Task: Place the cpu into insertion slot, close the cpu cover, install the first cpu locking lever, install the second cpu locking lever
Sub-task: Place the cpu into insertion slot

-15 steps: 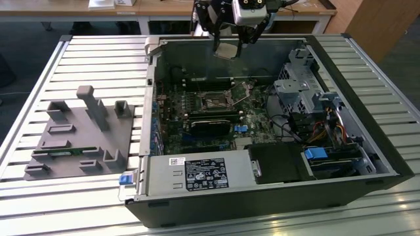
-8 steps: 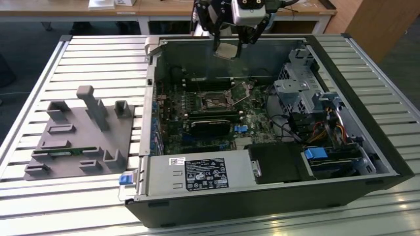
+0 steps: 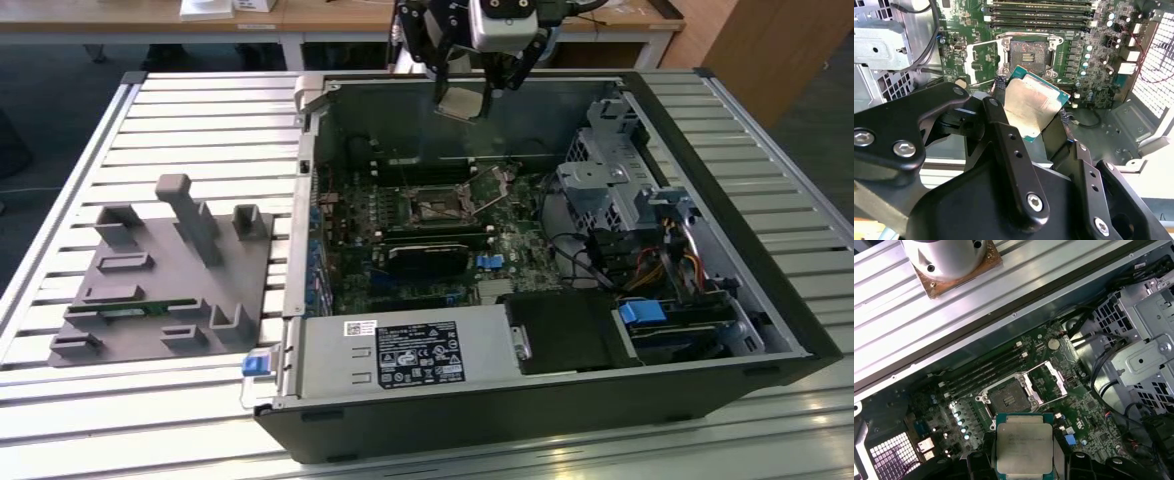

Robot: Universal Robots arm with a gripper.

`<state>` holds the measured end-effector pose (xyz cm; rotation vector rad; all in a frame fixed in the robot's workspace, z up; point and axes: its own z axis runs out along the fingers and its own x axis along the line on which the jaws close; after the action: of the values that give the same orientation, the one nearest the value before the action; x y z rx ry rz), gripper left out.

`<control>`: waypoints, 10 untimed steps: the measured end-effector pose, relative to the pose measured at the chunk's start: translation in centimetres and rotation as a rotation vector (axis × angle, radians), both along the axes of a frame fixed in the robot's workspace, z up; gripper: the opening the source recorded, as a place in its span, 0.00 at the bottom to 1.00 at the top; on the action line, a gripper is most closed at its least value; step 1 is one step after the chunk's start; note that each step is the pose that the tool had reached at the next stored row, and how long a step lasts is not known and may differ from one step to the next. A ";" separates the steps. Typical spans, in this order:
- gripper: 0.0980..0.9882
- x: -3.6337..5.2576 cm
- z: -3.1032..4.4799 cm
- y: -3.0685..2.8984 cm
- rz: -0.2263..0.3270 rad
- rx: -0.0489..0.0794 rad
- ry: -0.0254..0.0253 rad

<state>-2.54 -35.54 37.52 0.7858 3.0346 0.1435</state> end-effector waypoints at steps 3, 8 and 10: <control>0.50 0.00 0.00 0.00 -0.008 0.000 0.0000; 0.50 0.00 0.00 0.00 -0.022 0.000 0.0000; 0.50 0.00 0.00 0.00 -0.028 0.000 0.0000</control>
<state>-2.54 -35.54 37.52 0.8277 3.0221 0.1433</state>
